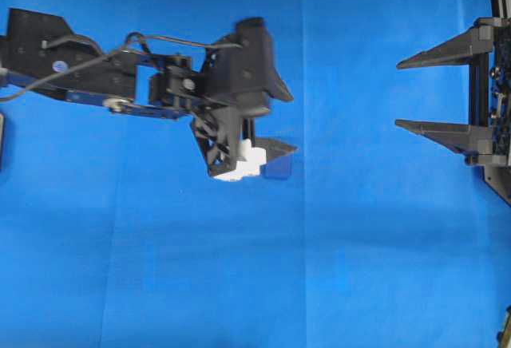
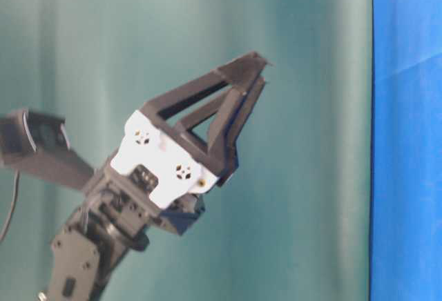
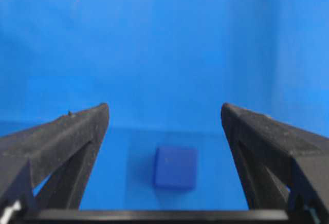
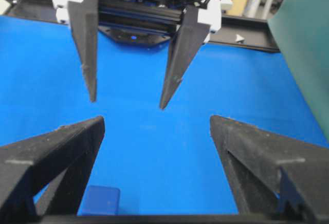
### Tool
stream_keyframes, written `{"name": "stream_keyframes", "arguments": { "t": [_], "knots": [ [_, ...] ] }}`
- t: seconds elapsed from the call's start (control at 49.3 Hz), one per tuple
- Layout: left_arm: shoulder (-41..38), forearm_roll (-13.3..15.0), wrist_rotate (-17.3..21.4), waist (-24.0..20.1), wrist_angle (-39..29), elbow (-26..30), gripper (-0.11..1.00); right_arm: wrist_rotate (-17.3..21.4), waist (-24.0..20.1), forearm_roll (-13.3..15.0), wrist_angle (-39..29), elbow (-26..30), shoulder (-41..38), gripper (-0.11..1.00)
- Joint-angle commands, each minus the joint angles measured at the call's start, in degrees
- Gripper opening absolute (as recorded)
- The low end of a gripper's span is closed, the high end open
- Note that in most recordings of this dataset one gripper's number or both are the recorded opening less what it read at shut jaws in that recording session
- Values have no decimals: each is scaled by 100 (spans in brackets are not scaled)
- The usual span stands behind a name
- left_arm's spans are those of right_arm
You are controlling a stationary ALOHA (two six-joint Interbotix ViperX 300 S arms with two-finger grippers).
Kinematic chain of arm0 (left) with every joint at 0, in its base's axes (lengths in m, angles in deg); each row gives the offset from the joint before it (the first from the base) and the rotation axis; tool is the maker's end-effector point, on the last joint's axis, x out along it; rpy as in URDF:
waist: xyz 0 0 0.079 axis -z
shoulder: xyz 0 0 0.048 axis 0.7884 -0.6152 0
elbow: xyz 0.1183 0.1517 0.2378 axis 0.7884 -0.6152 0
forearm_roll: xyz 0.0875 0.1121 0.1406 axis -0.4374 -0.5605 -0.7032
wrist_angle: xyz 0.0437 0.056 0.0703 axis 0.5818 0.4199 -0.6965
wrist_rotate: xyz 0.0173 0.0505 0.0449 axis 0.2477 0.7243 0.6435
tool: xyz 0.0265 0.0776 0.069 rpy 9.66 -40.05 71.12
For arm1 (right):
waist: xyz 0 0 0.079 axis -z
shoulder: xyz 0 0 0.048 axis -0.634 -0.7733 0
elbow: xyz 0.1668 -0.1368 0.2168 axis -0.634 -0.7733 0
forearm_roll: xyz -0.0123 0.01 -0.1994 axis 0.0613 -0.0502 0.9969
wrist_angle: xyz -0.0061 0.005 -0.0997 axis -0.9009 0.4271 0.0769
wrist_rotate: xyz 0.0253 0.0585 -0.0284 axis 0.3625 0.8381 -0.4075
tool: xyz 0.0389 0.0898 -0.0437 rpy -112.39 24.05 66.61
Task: Handover the blue block to the right arm after grasping it with the left arm, then place it in the designated position.
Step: 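Move the open left gripper toward the blue cube, then lower the left gripper around the blue cube and close it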
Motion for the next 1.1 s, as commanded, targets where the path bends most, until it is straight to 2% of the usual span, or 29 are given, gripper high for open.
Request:
{"name": "stream_keyframes", "arguments": {
  "t": [0.0,0.284,0.406,1.075],
  "knots": [
    [-26,0,18,70,-448,387,93,9,9,-9,35,105,-35,97],
    [-387,-18,53,149,-1828,1116,93,9,9,-9,26,105,-62,97],
    [-483,-18,62,149,-2145,1310,93,9,9,-9,26,105,-79,97],
    [-510,-53,62,149,-2197,1362,93,9,9,-9,26,97,-123,97]
  ]
}}
